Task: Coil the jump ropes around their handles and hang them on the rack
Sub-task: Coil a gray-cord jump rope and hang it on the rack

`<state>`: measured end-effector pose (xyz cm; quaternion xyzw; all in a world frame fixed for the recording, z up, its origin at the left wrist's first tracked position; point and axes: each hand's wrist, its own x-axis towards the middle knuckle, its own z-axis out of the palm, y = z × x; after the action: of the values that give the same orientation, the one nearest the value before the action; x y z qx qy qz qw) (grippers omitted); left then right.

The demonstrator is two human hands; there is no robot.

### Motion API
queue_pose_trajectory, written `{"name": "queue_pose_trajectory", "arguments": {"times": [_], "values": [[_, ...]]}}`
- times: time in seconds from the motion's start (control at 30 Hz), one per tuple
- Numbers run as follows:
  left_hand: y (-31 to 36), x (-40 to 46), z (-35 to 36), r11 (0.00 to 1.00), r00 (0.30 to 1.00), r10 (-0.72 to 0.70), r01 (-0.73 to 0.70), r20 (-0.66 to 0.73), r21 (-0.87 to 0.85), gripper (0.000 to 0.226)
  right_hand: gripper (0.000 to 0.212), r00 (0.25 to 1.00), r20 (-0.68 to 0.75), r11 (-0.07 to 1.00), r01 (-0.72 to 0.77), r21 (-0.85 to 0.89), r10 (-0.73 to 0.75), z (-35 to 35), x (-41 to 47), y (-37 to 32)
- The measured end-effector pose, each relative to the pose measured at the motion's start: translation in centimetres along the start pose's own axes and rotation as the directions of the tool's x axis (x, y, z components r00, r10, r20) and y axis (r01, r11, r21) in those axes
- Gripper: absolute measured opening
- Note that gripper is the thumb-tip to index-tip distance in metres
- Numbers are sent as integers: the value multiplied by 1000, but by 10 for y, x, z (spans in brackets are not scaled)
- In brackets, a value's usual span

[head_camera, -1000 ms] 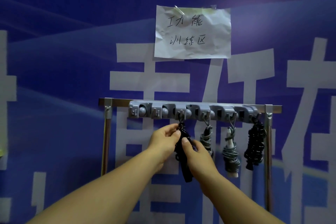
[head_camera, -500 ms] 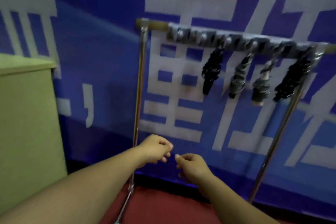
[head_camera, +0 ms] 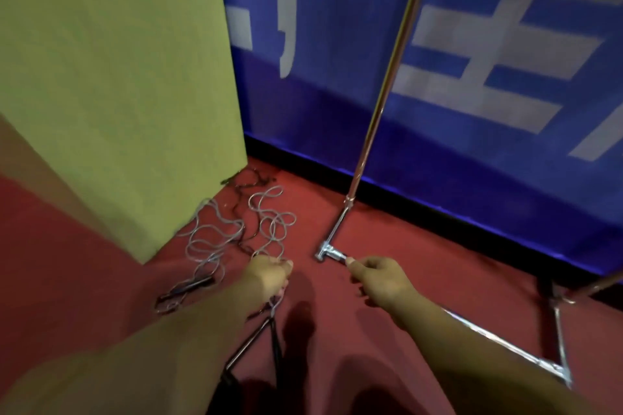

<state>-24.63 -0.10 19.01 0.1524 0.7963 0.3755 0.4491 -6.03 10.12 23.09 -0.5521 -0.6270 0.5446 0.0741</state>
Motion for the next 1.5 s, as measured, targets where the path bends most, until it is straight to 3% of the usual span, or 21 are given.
{"name": "queue_pose_trajectory", "arguments": {"times": [0.13, 0.4, 0.5, 0.67, 0.8, 0.87, 0.93, 1.1, 1.3, 1.4, 1.5], "values": [[-75, 21, 10, 999, 998, -42, 41, -36, -10, 34, 34, 999, 40, 999, -33, -42, 35, 46, 15, 44], [-186, 27, 1, 984, 963, -165, 176, -213, 32, 12, 46, 990, 93, 991, -101, -87, 109, 106, 36, 111], [-199, 42, 5, 972, 948, -194, 221, -250, 83, 36, 44, 985, 120, 990, -119, -71, 127, 116, 39, 123], [-193, 70, 38, 969, 964, -201, 222, -172, 110, 52, 33, 981, 134, 990, -141, 9, 138, 121, 39, 130], [-203, 95, 63, 897, 953, -200, 271, -226, 349, 97, 29, 968, 161, 962, -219, 160, 194, 122, 40, 128], [-208, 99, 73, 888, 947, -220, 293, -233, 355, 101, 31, 968, 150, 959, -224, 176, 199, 122, 41, 132], [-211, 100, 84, 886, 950, -210, 285, -232, 365, 86, 34, 971, 125, 963, -221, 154, 203, 118, 42, 138], [-198, 98, 103, 850, 984, -166, 175, -62, 498, 35, 35, 965, 71, 961, -260, 93, 254, 99, 38, 157], [-175, 76, 124, 804, 977, -32, -100, 210, 586, 31, 32, 951, -3, 951, -308, 33, 308, 71, 39, 172], [-140, 56, 133, 840, 947, 61, -219, 315, 496, 22, 30, 956, -36, 947, -282, 152, 291, 50, 34, 163], [-90, 32, 131, 887, 907, 153, -302, 393, 350, 40, 29, 958, -111, 940, -228, 254, 263, 23, 24, 139]]}}
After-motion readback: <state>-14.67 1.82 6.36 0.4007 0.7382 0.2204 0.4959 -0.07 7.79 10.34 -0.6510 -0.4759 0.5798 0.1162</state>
